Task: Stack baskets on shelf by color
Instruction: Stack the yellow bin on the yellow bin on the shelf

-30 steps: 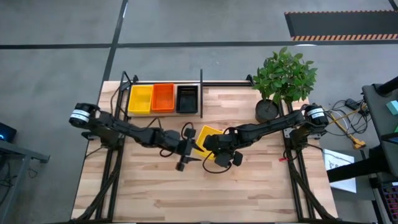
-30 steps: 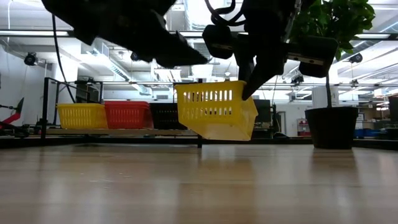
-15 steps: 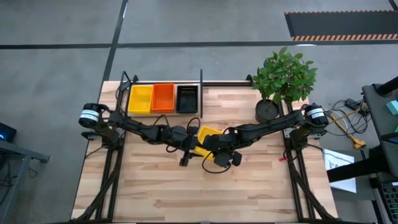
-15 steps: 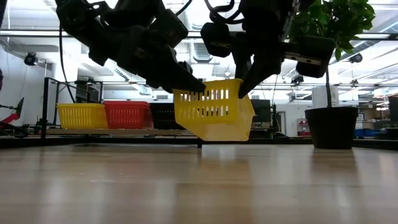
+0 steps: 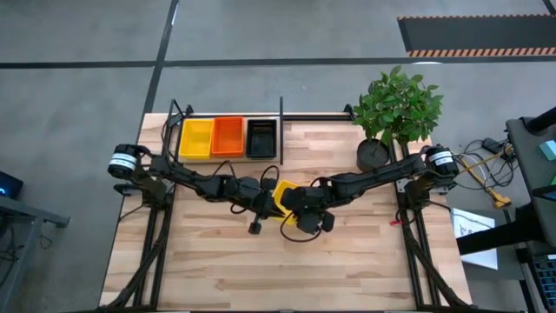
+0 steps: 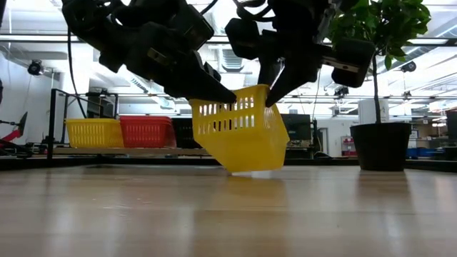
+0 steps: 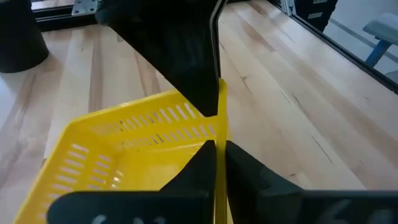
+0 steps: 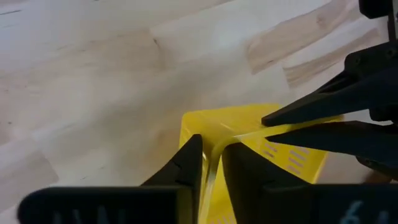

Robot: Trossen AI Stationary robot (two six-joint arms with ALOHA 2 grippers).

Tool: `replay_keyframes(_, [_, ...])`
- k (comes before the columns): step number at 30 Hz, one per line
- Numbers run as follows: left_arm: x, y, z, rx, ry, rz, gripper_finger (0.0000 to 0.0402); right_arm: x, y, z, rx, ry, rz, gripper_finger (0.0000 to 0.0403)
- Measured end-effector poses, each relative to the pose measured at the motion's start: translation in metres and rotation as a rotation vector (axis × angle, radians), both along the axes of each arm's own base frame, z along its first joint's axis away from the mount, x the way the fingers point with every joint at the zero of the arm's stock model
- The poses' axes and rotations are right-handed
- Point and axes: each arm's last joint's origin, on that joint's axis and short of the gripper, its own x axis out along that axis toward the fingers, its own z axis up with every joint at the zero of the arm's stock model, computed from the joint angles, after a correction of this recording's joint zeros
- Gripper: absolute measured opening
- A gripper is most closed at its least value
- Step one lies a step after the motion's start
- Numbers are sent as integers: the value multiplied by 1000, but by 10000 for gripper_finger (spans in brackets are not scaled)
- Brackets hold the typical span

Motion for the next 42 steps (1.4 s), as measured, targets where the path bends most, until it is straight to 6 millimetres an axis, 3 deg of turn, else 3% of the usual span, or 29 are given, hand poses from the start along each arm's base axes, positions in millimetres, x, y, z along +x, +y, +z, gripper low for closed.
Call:
replay_keyframes(6, [-1, 0, 1, 1, 4, 0, 1, 1, 0, 2, 11, 0, -42, 97])
replay_keyframes(11, [-8, 0, 11, 24, 18, 4, 1, -5, -3, 20, -17, -16, -135, 113])
replay_keyframes(20, [-44, -10, 47, 200, 61, 86, 0, -34, -9, 73, 58, -124, -215, 93])
replay_keyframes(27, [-81, -6, 76, 272, 90, 158, 0, -61, -13, 106, 163, -208, -296, 66])
replay_keyframes(34, [-121, 4, 104, 390, 49, 193, 0, -81, -13, 99, 254, -146, -281, 45])
replay_keyframes(42, [-164, 14, 125, 496, -10, 232, 0, -84, -13, 67, 269, -127, -304, 32])
